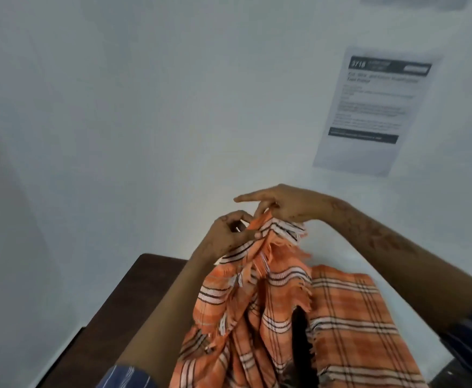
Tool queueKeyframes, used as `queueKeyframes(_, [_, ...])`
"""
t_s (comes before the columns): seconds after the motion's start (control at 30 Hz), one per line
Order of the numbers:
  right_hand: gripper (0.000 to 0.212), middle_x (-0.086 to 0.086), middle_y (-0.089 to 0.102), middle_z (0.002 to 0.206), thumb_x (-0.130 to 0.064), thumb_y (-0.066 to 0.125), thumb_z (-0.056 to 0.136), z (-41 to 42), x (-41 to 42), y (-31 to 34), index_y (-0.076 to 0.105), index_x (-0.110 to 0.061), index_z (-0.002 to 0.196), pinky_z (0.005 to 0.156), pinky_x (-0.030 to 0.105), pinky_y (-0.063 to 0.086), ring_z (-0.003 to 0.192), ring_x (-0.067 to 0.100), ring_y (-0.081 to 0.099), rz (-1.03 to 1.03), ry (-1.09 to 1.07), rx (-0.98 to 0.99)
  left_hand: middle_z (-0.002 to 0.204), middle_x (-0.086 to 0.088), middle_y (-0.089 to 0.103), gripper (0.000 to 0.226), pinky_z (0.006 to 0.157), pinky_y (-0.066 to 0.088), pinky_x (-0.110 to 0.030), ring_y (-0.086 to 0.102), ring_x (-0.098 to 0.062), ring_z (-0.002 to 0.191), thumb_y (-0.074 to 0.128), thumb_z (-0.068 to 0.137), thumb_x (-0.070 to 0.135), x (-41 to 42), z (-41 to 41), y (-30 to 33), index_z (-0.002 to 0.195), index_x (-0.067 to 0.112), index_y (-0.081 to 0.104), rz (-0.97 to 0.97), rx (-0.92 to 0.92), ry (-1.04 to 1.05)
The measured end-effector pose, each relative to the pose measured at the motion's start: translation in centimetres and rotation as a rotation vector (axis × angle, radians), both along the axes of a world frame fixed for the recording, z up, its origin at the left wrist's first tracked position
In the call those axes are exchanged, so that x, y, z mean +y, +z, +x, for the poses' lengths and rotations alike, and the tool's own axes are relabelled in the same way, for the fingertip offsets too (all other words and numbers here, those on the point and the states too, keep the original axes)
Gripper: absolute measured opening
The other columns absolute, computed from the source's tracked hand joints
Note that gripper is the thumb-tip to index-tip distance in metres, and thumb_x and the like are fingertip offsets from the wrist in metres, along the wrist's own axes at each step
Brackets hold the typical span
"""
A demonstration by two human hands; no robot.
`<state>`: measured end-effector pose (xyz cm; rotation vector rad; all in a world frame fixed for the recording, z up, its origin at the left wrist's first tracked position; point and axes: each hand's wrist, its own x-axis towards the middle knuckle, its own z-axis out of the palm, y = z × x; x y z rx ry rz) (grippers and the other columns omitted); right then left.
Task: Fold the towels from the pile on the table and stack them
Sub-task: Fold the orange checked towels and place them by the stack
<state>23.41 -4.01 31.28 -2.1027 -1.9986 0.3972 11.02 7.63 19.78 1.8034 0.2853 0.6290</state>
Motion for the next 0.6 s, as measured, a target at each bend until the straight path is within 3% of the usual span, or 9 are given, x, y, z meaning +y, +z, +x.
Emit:
queueKeyframes(0.07, [0.080,0.002,0.070,0.109,0.020,0.041,0.074,-0.1,0.5,3.2,0.042,-0.022,0.142,0.056,0.003,0.037,0.061,-0.018,0.054,0.012,0.021,-0.077,0.079,-0.001,0.063,0.020,0.066,0.041,-0.020,0.049,-0.011,0.066,0.080,0.072,0.021,0.2,0.6,2.1,0.082,0.010,0.066,0.058,-0.059,0.057])
queueKeyframes(0.13, [0.080,0.001,0.071,0.106,0.020,0.041,0.072,0.0,1.1,5.8,0.044,-0.021,0.140,0.059,0.002,0.037,0.066,-0.023,0.052,0.048,0.029,-0.137,0.076,-0.009,0.060,0.020,0.061,0.041,-0.020,0.047,-0.013,0.063,0.077,0.077,0.017,0.6,0.6,3.9,0.082,0.005,0.062,0.052,-0.134,0.060])
queueKeyframes(0.23, [0.078,0.000,0.071,0.100,0.020,0.039,0.069,0.5,2.3,9.4,0.051,-0.021,0.134,0.055,0.005,0.038,0.061,-0.012,0.055,0.103,0.040,-0.249,0.077,-0.008,0.056,0.014,0.044,0.035,-0.020,0.041,-0.012,0.049,0.067,0.084,0.008,1.2,0.0,5.8,0.088,0.000,0.056,0.063,-0.156,-0.003])
queueKeyframes(0.3, [0.071,0.001,0.071,0.098,0.018,0.039,0.070,0.8,3.0,11.0,0.057,-0.020,0.127,0.063,0.006,0.041,0.070,-0.004,0.058,0.162,0.056,-0.340,0.085,-0.004,0.057,0.012,0.041,0.032,-0.018,0.040,-0.010,0.047,0.064,0.087,0.005,1.3,-0.5,6.5,0.090,0.000,0.053,0.054,-0.155,0.006])
queueKeyframes(0.4, [0.056,0.004,0.071,0.095,0.016,0.040,0.074,0.7,3.7,12.8,0.066,-0.016,0.113,0.074,0.020,0.047,0.080,0.010,0.060,0.271,0.074,-0.405,0.090,-0.008,0.058,0.014,0.041,0.031,-0.017,0.042,-0.008,0.046,0.065,0.086,0.007,1.5,-1.7,7.2,0.088,0.004,0.051,0.051,-0.190,0.064])
queueKeyframes(0.47, [0.052,0.006,0.071,0.093,0.016,0.039,0.075,0.7,3.8,13.3,0.068,-0.014,0.107,0.074,0.023,0.047,0.083,0.014,0.063,0.333,0.083,-0.402,0.089,-0.012,0.057,0.018,0.045,0.035,-0.015,0.047,-0.008,0.048,0.070,0.083,0.010,1.8,-2.4,7.6,0.083,0.007,0.052,0.056,-0.213,0.102])
queueKeyframes(0.53, [0.050,0.005,0.072,0.091,0.016,0.039,0.075,0.7,4.0,13.4,0.068,-0.013,0.103,0.074,0.024,0.048,0.083,0.014,0.065,0.381,0.099,-0.394,0.084,-0.011,0.055,0.021,0.056,0.042,-0.022,0.051,-0.014,0.058,0.075,0.079,0.016,2.0,-3.0,8.0,0.079,0.010,0.055,0.097,-0.250,0.132])
queueKeyframes(0.6, [0.047,0.004,0.072,0.089,0.015,0.040,0.074,0.5,4.6,13.5,0.069,-0.012,0.100,0.072,0.021,0.046,0.080,0.012,0.065,0.426,0.115,-0.394,0.076,-0.009,0.053,0.024,0.062,0.038,-0.029,0.045,-0.019,0.063,0.079,0.073,0.023,1.9,-3.5,8.3,0.074,0.013,0.058,0.150,-0.299,0.187])
